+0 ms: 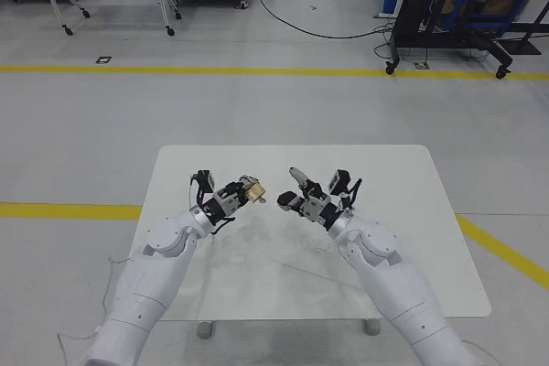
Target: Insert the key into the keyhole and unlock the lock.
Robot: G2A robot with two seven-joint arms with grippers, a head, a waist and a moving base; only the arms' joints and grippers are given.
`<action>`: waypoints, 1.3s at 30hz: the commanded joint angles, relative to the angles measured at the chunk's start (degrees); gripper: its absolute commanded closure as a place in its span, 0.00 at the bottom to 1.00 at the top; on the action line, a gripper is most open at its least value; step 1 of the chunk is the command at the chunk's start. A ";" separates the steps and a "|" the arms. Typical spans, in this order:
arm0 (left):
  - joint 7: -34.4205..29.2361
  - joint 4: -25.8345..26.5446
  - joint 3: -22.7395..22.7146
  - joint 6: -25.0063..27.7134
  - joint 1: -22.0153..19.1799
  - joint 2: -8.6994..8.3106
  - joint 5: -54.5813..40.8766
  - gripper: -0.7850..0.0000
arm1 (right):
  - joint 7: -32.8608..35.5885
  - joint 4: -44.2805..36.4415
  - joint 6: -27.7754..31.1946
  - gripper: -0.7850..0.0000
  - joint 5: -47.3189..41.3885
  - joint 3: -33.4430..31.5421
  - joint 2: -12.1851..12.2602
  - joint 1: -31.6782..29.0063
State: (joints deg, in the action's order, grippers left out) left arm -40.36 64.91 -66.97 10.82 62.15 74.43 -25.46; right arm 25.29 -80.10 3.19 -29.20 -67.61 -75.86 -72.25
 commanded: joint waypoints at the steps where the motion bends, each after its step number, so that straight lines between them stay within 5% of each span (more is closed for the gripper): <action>1: 0.99 0.52 0.61 0.28 -0.01 -0.06 3.09 1.00 | -3.88 -2.78 0.43 0.00 4.31 -3.06 0.62 -1.97; 7: -2.19 1.86 4.23 -0.88 -0.73 -0.06 10.82 1.00 | -10.72 -10.25 3.14 0.00 3.18 -13.56 1.91 -8.77; 12: -5.37 1.58 7.99 0.00 -2.42 0.03 18.82 1.00 | -10.72 -10.25 3.14 0.00 3.18 -13.56 1.91 -8.77; 18: -2.42 1.94 13.68 1.24 -3.27 0.26 34.58 1.00 | -10.72 -10.25 3.14 0.00 3.18 -13.56 1.91 -8.77; 24: 0.41 1.62 15.33 0.73 -3.64 0.47 39.63 1.00 | -10.72 -10.25 3.14 0.00 3.18 -13.56 1.91 -8.77; 28: 2.25 1.70 15.84 0.38 -3.61 0.52 42.23 0.26 | -10.72 -10.25 3.14 0.00 3.18 -13.56 1.91 -8.77; 29: 2.40 1.67 15.90 0.37 -3.56 0.53 42.51 0.15 | -10.72 -10.25 3.14 0.00 3.18 -13.56 1.91 -8.77; 34: 3.23 1.84 16.23 0.47 -3.61 0.48 45.07 0.01 | -10.72 -10.25 3.14 0.00 3.18 -13.56 1.91 -8.77; 39: 4.26 2.19 15.03 1.08 -3.19 0.28 44.39 0.00 | -10.72 -10.25 3.14 0.00 3.18 -13.56 1.91 -8.77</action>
State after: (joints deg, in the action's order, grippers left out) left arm -36.35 67.04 -51.65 11.78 58.89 74.77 19.04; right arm 14.56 -90.36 6.33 -26.03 -81.16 -73.95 -81.01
